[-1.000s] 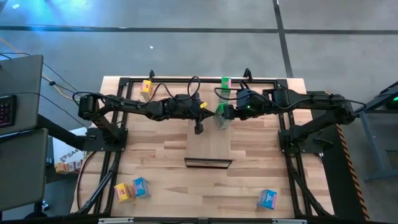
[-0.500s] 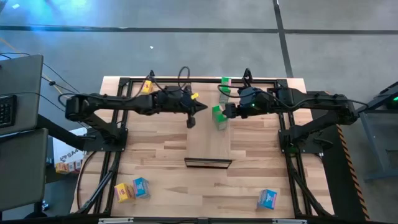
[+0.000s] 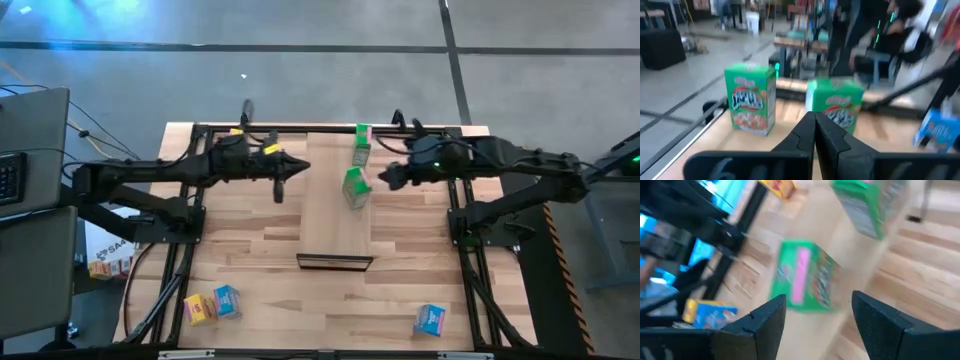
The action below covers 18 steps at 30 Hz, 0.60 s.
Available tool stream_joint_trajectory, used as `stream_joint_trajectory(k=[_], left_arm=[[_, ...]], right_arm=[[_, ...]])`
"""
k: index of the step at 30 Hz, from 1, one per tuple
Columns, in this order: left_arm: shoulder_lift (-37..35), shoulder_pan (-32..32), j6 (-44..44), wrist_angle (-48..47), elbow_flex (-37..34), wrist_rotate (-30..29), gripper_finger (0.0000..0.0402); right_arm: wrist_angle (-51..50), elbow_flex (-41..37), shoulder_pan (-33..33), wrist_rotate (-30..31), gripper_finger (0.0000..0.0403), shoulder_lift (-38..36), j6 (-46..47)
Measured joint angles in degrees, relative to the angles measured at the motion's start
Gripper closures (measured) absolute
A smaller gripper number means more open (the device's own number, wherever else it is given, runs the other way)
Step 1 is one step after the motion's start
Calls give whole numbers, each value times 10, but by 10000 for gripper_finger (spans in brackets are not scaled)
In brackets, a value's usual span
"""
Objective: Stack cereal on shelf
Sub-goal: Put the green cereal box on the shelf
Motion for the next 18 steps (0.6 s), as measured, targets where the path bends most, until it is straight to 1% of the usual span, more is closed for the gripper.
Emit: stream_joint_trajectory(k=[2, 4, 6, 8, 9, 10, 11, 13, 15, 18], left_arm=[[-29, 0, -24, 40, -34, 0, 401], [-54, 0, -44, 68, -58, -3, 401], [-74, 0, -61, 81, -70, -12, 401], [-89, 0, -65, 79, -73, -23, 401], [-95, 0, -65, 80, -73, -29, 401], [-100, 0, -65, 80, -73, -35, 401], [-104, 0, -66, 80, -73, -42, 401], [-110, 0, -73, 80, -73, -58, 401], [-115, 0, -85, 79, -73, -75, 401], [-120, 0, -95, 80, -73, -92, 401]], right_arm=[[-29, -6, 20, -14, 186, -7, 10], [-36, -31, 49, -31, 209, -8, 28], [-13, -70, 90, -34, 250, -7, 50], [40, -122, 133, -25, 309, -7, 77], [77, -152, 155, -14, 345, -7, 92], [126, -184, 174, 2, 373, -6, 110], [190, -216, 192, 23, 387, -6, 128], [350, -278, 215, 65, 384, -5, 160], [473, -329, 223, 116, 389, 3, 180], [541, -369, 217, 194, 399, 6, 185]])
